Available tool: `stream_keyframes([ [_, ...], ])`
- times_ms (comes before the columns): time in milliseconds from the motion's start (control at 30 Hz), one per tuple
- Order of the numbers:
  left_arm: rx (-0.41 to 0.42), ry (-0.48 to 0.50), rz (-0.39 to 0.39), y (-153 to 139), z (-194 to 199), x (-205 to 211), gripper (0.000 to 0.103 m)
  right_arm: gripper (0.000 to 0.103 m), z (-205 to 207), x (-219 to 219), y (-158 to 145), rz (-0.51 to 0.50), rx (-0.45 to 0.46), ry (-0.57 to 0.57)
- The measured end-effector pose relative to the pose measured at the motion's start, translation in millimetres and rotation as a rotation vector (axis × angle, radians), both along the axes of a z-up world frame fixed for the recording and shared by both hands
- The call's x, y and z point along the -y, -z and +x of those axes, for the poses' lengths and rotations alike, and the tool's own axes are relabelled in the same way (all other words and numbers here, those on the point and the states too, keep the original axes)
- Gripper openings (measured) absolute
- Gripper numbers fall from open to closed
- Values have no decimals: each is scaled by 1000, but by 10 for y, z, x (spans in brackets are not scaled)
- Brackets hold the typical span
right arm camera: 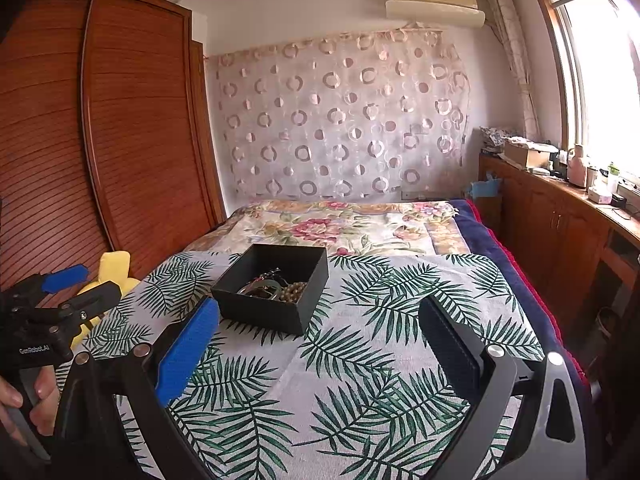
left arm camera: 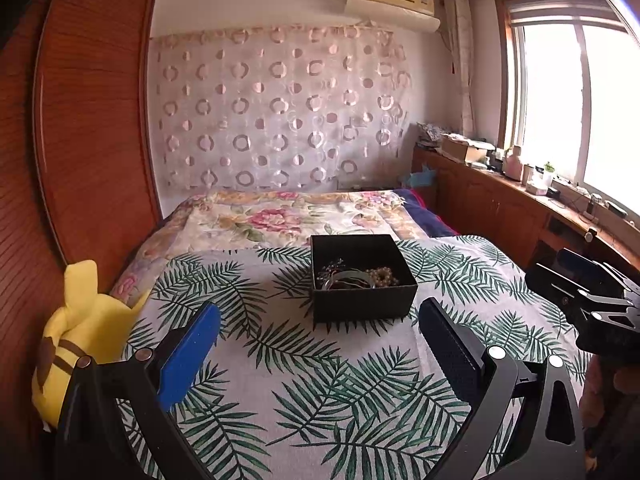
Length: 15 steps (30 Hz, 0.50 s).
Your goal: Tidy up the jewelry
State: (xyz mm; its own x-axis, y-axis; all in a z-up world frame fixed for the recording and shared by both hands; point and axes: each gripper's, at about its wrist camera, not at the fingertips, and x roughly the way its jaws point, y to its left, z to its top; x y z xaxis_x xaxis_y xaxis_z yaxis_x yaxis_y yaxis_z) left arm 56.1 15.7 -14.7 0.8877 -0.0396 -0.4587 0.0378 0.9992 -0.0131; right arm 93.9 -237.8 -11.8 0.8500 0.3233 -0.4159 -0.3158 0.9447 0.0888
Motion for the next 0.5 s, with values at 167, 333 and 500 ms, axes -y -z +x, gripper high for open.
stream_keyframes([
  [167,6,-2,2,-19,-10,3,96,101,-1,4,3,-1,2,1],
  [333,7,-2,4,-23,-17,-6,96,101,-5,-1,1,0,1,0],
  [500,7,-2,3,-16,-19,-8,96,101,-7,-2,4,1,2,0],
])
